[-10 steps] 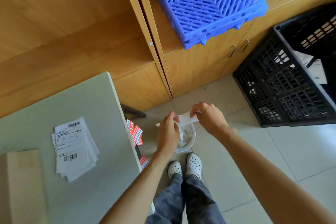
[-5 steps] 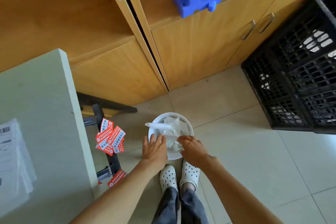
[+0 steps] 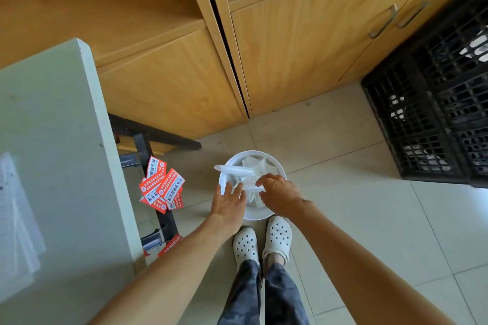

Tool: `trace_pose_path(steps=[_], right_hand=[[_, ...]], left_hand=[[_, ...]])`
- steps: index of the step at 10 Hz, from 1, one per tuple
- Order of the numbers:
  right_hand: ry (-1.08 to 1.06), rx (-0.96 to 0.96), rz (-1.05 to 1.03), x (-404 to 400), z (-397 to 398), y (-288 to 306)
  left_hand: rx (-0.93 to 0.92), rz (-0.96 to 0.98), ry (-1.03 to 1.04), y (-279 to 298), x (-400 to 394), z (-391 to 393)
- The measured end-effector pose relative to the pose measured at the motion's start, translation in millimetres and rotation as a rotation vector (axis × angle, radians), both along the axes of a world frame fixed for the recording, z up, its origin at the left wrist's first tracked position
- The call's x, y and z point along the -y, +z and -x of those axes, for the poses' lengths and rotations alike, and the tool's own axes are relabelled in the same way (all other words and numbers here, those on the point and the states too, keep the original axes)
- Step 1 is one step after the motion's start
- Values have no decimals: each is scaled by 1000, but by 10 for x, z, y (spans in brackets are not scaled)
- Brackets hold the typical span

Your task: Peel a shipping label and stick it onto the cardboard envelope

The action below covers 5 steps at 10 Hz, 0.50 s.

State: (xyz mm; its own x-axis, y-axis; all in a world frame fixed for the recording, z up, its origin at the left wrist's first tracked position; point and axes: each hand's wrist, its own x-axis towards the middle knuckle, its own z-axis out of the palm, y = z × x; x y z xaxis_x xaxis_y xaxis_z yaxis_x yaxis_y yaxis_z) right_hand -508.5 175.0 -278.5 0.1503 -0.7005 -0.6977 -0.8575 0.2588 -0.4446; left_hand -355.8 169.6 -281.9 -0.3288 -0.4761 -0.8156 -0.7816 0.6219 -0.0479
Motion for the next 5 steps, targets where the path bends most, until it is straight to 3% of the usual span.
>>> trace_pose_path(steps=[3,5], right_hand=[[-146,-52,-50,-39,100,135],[-358,-96,71,121,99,532]], left_hand=[[41,-42,-4,170,82,3],[-295,85,380,653,266,119]])
